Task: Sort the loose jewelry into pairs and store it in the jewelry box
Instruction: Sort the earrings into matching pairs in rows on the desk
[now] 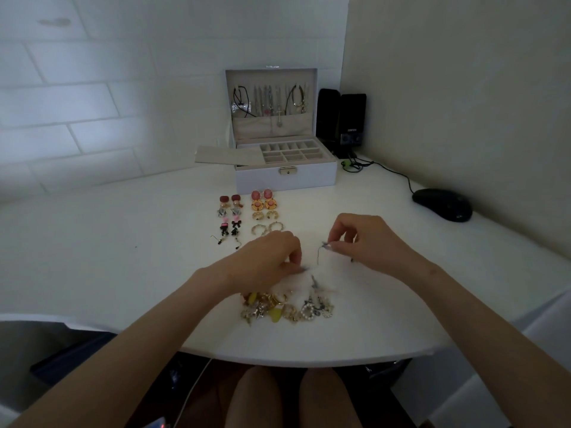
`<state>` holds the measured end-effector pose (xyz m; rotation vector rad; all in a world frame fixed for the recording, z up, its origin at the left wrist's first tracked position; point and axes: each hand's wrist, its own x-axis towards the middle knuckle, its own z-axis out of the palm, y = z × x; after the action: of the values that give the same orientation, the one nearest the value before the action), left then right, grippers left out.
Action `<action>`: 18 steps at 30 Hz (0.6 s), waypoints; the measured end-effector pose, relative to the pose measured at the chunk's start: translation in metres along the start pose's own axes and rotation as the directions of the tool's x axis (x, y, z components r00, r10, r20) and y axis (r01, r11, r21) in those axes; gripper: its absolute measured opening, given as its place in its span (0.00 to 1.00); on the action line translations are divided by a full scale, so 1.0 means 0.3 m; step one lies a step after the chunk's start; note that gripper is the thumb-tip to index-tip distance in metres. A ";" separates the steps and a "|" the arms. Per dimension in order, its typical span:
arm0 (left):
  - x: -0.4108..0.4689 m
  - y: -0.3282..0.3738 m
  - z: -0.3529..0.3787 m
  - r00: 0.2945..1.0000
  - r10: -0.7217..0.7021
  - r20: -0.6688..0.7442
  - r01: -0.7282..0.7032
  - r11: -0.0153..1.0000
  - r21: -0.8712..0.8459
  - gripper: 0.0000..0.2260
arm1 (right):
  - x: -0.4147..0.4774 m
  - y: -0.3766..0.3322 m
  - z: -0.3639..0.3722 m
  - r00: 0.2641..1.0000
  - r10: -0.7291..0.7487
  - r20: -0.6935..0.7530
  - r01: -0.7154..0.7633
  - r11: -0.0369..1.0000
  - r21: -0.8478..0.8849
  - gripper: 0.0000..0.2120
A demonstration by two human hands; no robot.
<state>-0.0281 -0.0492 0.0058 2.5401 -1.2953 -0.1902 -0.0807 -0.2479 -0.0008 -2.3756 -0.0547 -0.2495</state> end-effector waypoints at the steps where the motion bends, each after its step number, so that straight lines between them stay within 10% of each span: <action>1: 0.000 0.002 -0.009 1.000 -0.014 -0.028 0.012 0.998 -0.061 0.05 | -0.001 -0.003 -0.002 1.000 0.007 -0.011 -0.007 1.000 0.024 0.05; 6: -0.007 -0.003 -0.050 0.978 -0.036 -0.206 -0.037 0.941 -0.336 0.07 | 0.005 -0.020 -0.006 0.998 0.040 -0.038 -0.031 0.977 0.210 0.04; 18: -0.035 -0.067 -0.083 0.931 -0.127 -0.342 -0.021 0.917 -0.398 0.06 | 0.022 -0.072 0.019 0.998 0.022 0.057 -0.041 0.936 0.350 0.02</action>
<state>-0.0127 -0.0248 0.0231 2.1359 -0.9338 0.0093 -0.0756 -0.2285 0.0110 -2.0240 -0.0790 -0.1475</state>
